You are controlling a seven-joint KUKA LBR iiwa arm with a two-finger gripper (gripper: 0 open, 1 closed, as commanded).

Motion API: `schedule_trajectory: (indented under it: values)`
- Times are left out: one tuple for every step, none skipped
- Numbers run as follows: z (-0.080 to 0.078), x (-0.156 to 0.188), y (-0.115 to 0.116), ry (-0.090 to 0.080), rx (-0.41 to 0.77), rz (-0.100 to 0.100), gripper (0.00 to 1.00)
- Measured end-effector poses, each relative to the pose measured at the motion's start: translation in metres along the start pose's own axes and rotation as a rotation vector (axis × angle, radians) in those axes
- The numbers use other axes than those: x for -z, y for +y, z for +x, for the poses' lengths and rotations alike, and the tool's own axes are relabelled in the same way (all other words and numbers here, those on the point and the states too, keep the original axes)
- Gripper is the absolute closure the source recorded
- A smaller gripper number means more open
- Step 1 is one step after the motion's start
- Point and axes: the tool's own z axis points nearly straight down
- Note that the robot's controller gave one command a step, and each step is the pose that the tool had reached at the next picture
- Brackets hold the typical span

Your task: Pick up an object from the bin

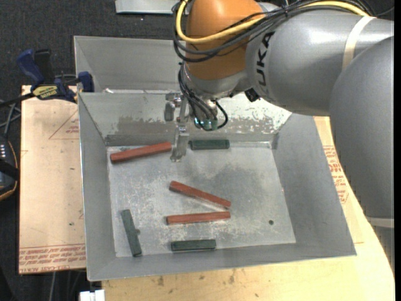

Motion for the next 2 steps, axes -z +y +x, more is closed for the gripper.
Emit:
schedule_trajectory:
  values:
    - [-0.002, 0.005, -0.001, -0.008, -0.002, -0.001, 0.00]
    - [0.023, -0.037, -0.016, -0.015, 0.002, -0.003, 0.00]
